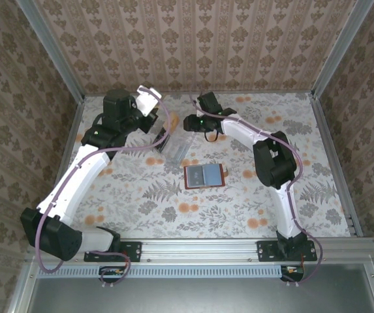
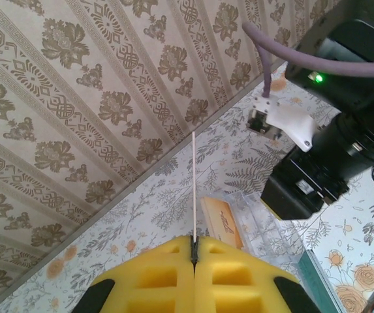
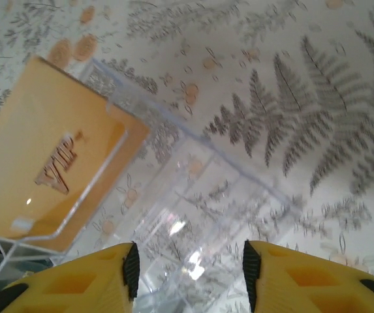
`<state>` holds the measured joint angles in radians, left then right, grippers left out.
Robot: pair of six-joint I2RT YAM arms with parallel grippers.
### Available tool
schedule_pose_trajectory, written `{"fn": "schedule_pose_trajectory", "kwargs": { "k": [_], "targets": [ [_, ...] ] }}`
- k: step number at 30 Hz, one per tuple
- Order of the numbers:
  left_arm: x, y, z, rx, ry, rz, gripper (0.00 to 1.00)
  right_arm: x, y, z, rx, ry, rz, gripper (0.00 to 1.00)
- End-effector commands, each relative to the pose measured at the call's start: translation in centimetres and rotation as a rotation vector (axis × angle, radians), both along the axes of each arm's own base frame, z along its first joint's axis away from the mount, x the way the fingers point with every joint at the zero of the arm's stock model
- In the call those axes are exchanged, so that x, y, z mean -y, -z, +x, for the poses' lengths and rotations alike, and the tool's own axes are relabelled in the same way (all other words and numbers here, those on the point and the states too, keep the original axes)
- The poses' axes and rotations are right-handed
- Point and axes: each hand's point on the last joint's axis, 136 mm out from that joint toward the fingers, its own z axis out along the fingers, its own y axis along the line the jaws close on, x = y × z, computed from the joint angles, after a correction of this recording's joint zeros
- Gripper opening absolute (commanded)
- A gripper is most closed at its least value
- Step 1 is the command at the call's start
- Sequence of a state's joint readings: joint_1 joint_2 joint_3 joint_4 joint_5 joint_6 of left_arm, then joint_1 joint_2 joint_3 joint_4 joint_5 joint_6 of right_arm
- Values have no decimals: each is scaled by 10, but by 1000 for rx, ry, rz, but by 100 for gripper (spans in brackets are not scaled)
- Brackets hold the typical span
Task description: Take the credit cards out of the card holder
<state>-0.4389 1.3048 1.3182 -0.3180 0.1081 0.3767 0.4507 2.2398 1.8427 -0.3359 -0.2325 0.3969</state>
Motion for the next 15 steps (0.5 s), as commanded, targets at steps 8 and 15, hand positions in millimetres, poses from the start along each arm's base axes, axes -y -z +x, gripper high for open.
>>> {"fn": "schedule_pose_trajectory", "kwargs": {
  "k": [8,15],
  "targets": [
    [-6,-8,-11,-10,-16,-2,0,-9,27,19,-21,-184,37,45],
    [-9,-7,-11,-13,-27,14,0,-15,38,23,-21,-241,57,43]
  ]
}}
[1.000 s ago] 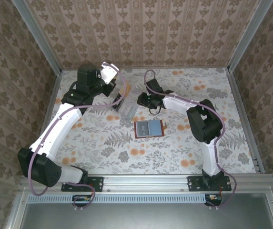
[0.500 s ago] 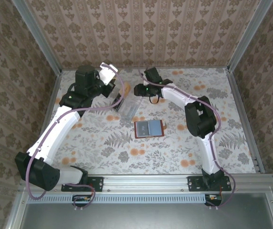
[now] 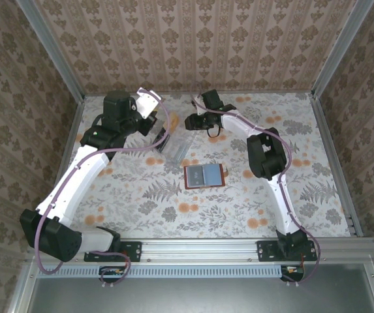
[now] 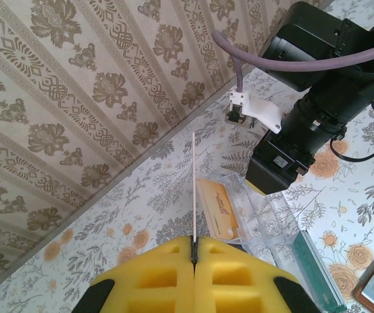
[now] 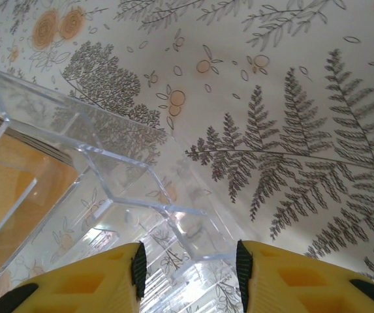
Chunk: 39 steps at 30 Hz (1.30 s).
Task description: Take the credit cards out of the card holder
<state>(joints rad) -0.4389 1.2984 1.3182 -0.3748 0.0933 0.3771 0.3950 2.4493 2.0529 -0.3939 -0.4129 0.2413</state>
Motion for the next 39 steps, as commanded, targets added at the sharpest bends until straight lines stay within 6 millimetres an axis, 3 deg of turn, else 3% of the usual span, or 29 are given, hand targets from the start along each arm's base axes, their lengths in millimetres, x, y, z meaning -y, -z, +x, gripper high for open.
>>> {"fn": "schedule_pose_trajectory", "kwargs": {
  "k": [1,7,14,26,32,39],
  "targets": [
    [-4,-17,-6,29,-12,-13,0,-10,0,-3,-8,-70,31,43],
    [-5,-14,-6,27,-17,-11,0,-18,8,-23,-55,-92,51,42],
    [-5,-11,-7,26,-16,-17,0,-28,0,-53,-55,-89,61,42],
    [-2,5,-25,-25,42,-12,0,-52,1,-121,-84,-99,59,45],
    [-1,26,-43,-120,147,-12,0,-37,-17,-122,-39,-29,40,54],
    [-5,55,-49,-299,236,-15,0,0,-68,-118,32,78,55,59]
  ]
}}
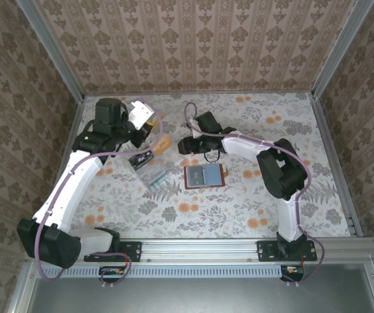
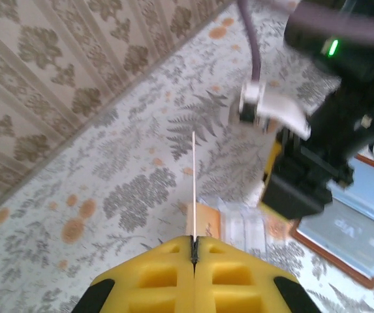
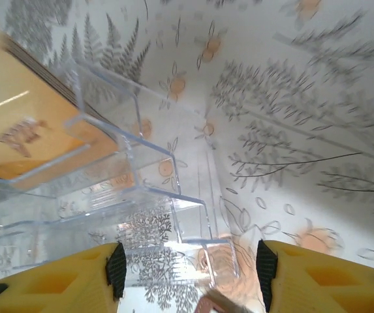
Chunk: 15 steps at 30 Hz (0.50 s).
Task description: Take the credit cards out of the card holder
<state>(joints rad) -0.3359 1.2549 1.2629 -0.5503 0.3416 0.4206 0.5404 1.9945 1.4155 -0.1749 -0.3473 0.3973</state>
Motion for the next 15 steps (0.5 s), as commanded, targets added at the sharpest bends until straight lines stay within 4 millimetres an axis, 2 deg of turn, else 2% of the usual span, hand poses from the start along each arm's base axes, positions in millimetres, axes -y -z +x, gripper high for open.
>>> {"fn": "schedule_pose_trajectory", "kwargs": {
  "k": [1,5,9,12,14,15],
  "targets": [
    [9,20,-15,-128,121,10,0,23,-46,7,78,84,28,59],
    [12,35,-10,-171,153,40,0,45,-72,-3,109,128,29,62],
    [14,52,3,-211,157,71,0,66,-86,-16,112,178,41,69],
    [17,66,12,-253,164,96,0,80,-94,-26,116,213,49,78],
    [18,74,19,-270,162,114,0,88,-97,-30,115,235,58,80],
    [17,79,23,-277,155,130,0,92,-99,-33,114,248,64,87]
  ]
}}
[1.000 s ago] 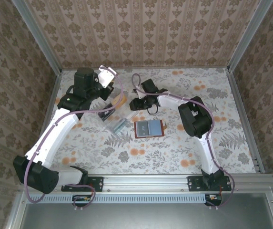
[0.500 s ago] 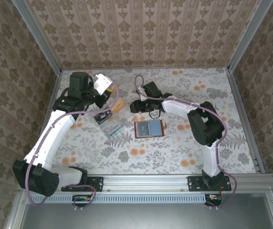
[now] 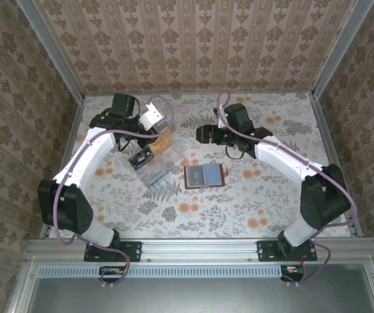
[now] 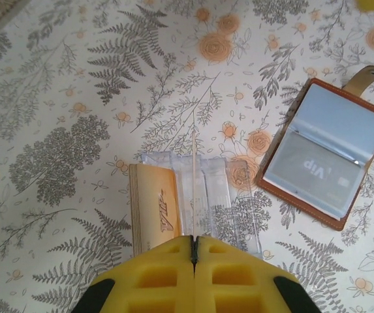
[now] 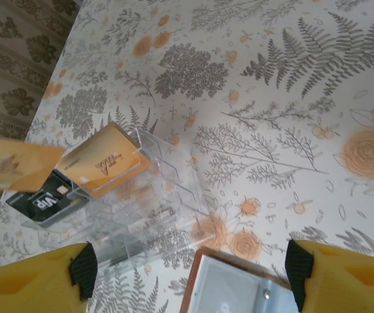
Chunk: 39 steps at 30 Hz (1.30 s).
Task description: Take the credit cards out of the card holder
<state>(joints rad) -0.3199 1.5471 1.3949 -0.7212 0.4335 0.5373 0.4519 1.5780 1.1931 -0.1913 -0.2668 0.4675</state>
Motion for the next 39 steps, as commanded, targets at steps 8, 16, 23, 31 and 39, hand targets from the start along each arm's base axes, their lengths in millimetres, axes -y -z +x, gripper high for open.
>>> {"fn": "schedule_pose_trajectory", "kwargs": {
  "k": [8,16,23,31,39],
  "targets": [
    [1,35,17,-59,23,125,0,34,-6,-14,-17,112,8,100],
    [-2,56,27,-114,8,189,0,35,-5,-14,-18,117,7,100],
    [-11,64,28,-124,-16,249,0,33,2,-10,-34,121,11,100],
    [-10,76,32,-154,-28,255,9,30,6,-9,-46,116,17,100],
    [-7,75,40,-157,-50,248,27,29,9,-11,-59,112,27,100]
  ]
}}
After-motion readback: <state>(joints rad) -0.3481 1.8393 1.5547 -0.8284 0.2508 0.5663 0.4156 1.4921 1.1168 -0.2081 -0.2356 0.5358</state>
